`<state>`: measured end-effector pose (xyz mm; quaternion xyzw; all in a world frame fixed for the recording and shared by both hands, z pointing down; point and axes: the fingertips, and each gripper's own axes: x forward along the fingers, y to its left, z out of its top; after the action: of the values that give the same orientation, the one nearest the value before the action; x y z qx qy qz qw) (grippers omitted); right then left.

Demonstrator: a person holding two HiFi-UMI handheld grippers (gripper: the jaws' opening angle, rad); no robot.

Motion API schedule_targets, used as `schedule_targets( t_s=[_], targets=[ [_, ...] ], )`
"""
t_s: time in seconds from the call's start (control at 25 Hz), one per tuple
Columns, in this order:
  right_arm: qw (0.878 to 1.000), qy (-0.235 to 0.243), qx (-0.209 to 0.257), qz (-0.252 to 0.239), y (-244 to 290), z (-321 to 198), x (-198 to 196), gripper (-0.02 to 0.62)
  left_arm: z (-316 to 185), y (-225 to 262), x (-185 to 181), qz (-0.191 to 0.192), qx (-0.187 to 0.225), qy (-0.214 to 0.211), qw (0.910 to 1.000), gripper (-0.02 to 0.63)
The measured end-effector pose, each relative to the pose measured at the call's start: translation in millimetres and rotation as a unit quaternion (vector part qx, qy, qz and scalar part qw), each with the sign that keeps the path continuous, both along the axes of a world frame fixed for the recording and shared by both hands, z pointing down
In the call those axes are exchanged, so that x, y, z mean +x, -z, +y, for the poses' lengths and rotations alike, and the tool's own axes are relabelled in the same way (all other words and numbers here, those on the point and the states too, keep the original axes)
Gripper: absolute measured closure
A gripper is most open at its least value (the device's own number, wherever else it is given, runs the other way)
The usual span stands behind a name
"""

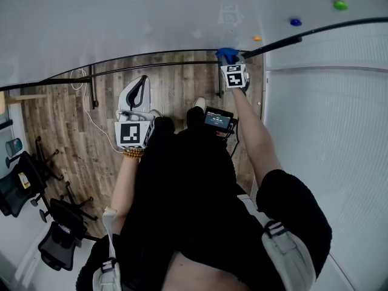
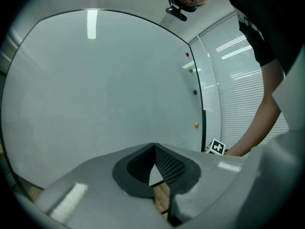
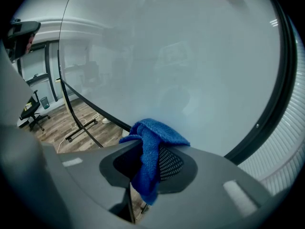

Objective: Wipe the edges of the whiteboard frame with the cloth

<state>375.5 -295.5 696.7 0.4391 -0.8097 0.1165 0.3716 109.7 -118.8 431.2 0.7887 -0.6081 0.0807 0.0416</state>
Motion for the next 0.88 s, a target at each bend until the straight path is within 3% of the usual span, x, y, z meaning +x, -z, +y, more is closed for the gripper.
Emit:
schedule_targets(
  t_s=[0.88],
  targets=[
    [1.000,0.004,0.003,-0.002,-18.1,12.3,-33.0,0.488,26.3,-11.5,-42.4,-0.007,-0.008,0.033,0.9994,0.606]
  ],
)
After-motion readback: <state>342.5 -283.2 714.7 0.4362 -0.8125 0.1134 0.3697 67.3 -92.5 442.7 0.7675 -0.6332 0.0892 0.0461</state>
